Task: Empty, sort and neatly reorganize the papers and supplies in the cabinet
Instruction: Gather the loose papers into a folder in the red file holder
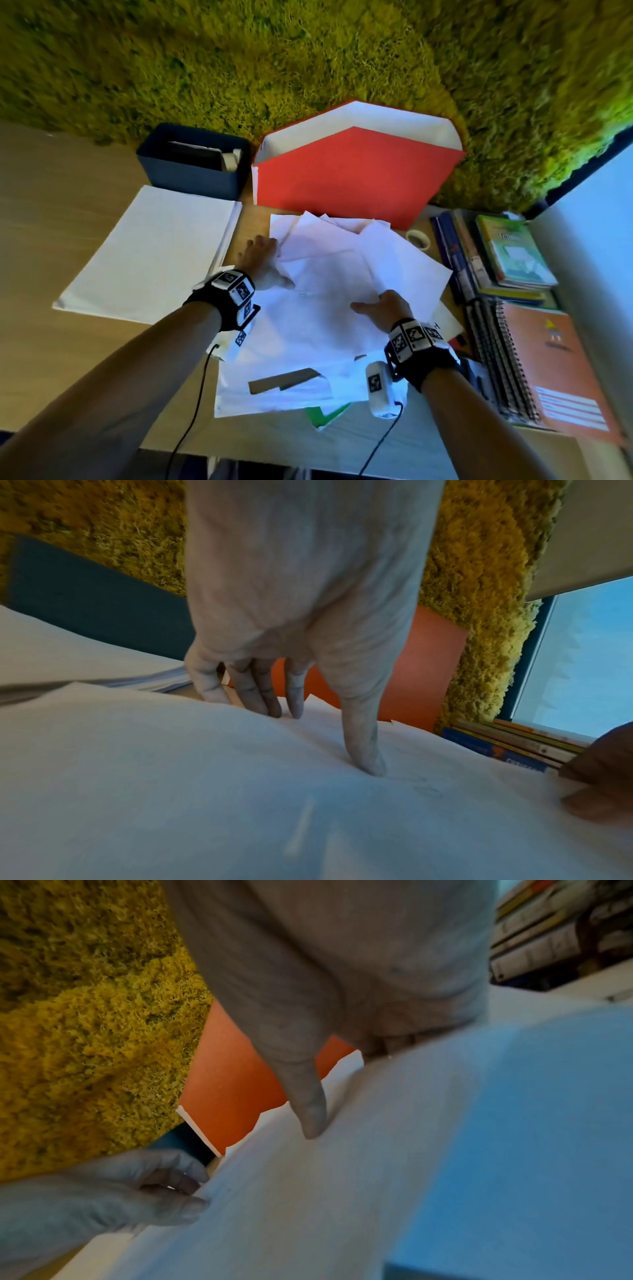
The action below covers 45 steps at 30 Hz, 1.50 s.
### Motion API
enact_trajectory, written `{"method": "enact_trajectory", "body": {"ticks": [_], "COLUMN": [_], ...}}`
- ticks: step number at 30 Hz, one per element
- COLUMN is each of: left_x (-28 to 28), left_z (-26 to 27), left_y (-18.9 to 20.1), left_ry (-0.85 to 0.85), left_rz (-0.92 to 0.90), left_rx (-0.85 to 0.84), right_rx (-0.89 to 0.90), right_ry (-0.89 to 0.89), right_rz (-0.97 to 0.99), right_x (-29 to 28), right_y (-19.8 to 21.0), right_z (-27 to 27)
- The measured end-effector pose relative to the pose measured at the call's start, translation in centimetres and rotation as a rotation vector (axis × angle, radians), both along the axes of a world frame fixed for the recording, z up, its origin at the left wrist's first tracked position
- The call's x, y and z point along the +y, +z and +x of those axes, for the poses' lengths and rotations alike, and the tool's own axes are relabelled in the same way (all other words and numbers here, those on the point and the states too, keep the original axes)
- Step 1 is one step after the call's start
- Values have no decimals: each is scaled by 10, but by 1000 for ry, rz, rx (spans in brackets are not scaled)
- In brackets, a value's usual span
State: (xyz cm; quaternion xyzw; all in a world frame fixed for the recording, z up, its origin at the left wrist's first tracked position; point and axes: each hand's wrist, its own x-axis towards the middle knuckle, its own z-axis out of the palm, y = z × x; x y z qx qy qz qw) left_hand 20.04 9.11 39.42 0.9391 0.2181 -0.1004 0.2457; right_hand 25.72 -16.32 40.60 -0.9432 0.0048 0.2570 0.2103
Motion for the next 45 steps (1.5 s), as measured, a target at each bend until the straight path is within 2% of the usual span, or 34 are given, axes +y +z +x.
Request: {"method": "enact_trajectory", "body": {"ticks": [8,12,14,16,18,20,22,24,30,33,36,40,42,44,45], "left_x": [-5,-7,-6,-5,-5,-8,-11,-14,-30,-35,-39,-51,-63,-75,-81], "left_z": [-13,-17,-16,-15,-14,-15,-15,-13,-6,-3,1,14,24,32,34], "left_y": [5,11,8,4,0,-1,-4,-5,7,9,13,24,27,25,21], "left_ry": [115,191,202,216,225,233,266,298,245,203,209,268,265,193,142], "left_rz": [-31,-131,-165,-194,-207,-216,-236,-252,-248,-252,-356,-520,-530,-509,-507], "left_rx": [-69,-113,-118,-133,-145,-144,-163,-195,-182,-207,-278,-417,-467,-379,-302], "right_rx": [-171,-384,-516,-564,-507,-409,-219,-55,79,158,81,-220,-330,-275,-197], "right_ry": [16,52,11,-128,-336,-463,-411,-352,-475,-474,-401,-440,-477,-519,-535], "right_rz": [89,92,274,552,694,597,384,319,674,749,724,650,383,143,98], "right_x": [2,6,10,14,15,8,0,0,10,9,1,-16,-25,-38,-44], "right_y": [18,35,39,43,44,34,16,0,-8,-9,-2,10,14,18,18], "right_z": [10,16,20,22,24,25,22,15,13,11,8,14,17,20,22]}}
